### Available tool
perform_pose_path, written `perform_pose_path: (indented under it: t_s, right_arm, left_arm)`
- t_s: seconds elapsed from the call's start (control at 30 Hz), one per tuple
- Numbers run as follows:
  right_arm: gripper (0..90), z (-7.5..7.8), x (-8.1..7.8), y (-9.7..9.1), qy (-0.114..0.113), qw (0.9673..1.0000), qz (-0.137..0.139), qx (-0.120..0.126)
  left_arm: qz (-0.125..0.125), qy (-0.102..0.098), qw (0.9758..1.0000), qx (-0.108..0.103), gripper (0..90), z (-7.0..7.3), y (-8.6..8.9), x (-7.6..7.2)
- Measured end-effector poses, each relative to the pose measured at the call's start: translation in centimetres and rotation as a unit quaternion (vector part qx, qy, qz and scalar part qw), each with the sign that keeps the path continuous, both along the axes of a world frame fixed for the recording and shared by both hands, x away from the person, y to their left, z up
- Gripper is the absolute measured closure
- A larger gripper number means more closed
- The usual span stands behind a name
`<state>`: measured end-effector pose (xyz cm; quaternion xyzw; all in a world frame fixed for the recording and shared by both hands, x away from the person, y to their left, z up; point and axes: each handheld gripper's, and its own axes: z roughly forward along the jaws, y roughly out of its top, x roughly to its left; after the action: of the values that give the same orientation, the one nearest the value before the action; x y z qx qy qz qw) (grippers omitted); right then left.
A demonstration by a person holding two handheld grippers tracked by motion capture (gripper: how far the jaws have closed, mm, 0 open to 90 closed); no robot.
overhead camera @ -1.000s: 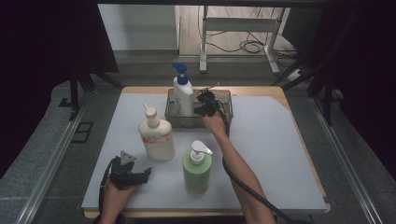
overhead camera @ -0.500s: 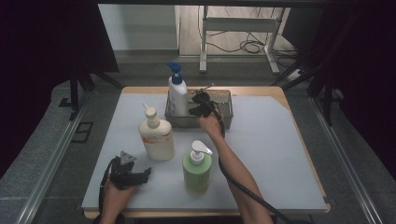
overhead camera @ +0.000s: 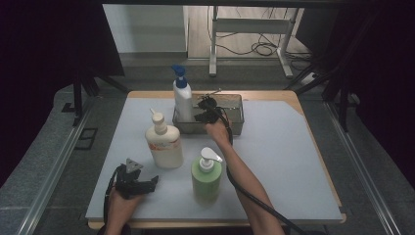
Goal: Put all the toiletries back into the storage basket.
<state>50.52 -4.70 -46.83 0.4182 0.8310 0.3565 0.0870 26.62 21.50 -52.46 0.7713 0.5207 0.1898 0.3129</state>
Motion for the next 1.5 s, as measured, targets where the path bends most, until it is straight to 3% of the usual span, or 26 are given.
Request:
perform_pose_path:
  t_s: [0.13,0.27,0.47,0.87,1.13,1.3,1.5]
  right_arm:
    - [89.6,-0.1,-0.2,0.4,0.009,0.9998,0.014,0.015]
    - [89.6,0.0,-0.7,1.5,-0.004,0.9996,0.028,-0.004]
    - [89.4,0.0,-0.5,1.3,0.002,0.9997,0.02,0.012]
    - [89.4,0.1,-0.7,1.4,-0.007,0.9997,0.022,0.008]
    - [84.0,0.3,-0.9,1.0,-0.01,0.9996,0.024,0.014]
    - [79.5,1.0,-1.3,0.7,-0.029,0.9991,0.032,0.005]
    - [72.1,1.9,-1.8,-0.4,-0.043,0.9984,0.035,0.009]
  left_arm:
    - [0.0,0.0,1.0,0.0,12.1,0.0,0.0,0.0]
    - [0.0,0.0,1.0,0.0,12.1,0.0,0.0,0.0]
    - [0.0,0.0,1.0,0.0,12.1,0.0,0.0,0.0]
    - [0.0,0.0,1.0,0.0,12.1,0.0,0.0,0.0]
    - [0.0,0.0,1.0,0.0,12.1,0.0,0.0,0.0]
    - [0.0,0.0,1.0,0.0,12.1,0.0,0.0,0.0]
    - [0.0,0.0,1.0,0.0,12.1,0.0,0.0,0.0]
